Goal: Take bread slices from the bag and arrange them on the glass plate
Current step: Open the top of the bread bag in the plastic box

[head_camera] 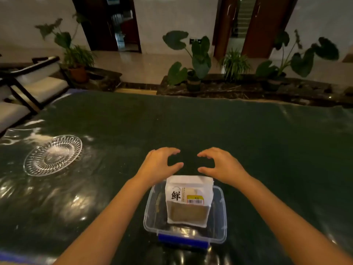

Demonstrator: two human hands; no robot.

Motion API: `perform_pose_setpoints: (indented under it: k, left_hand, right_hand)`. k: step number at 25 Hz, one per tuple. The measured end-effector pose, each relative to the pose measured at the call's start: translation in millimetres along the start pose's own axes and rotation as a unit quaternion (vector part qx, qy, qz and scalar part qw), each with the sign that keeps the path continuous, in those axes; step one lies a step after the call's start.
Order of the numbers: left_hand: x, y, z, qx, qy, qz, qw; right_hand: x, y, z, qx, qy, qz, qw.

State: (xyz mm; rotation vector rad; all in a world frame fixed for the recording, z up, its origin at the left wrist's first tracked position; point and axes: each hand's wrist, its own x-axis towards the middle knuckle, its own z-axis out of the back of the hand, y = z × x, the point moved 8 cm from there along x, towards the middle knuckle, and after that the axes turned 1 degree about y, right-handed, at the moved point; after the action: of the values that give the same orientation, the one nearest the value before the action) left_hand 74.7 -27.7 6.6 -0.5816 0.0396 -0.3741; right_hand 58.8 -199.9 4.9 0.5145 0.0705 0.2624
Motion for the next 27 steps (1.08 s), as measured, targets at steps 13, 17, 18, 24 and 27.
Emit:
perform_pose_setpoints:
  k: [13,17,18,24,27]
  left_hand:
    - [-26,34,-68,-0.070,0.042,0.048,0.996]
    - [-26,40,-75,-0.051,0.048,0.043,0.997]
    - [-26,40,-77,-0.034,0.060,0.034,0.997]
    - [-18,39,-67,-0.053,0.055,-0.014,0.997]
    - [-13,42,-64,-0.137,0.056,0.027,0.989]
  right_hand:
    - [-28,-34,-60,0.095,0.002,-0.060,0.994]
    - [-29,-37,-66,0.114,-0.010,-0.070,0.991]
    - [-29,-38,-67,0.118,-0.010,-0.073,0.990]
    - [-24,-42,-66,0.176,-0.003,-0.083,0.981]
    - [-24,-43,-63,0.199,-0.005,-0.091,0.976]
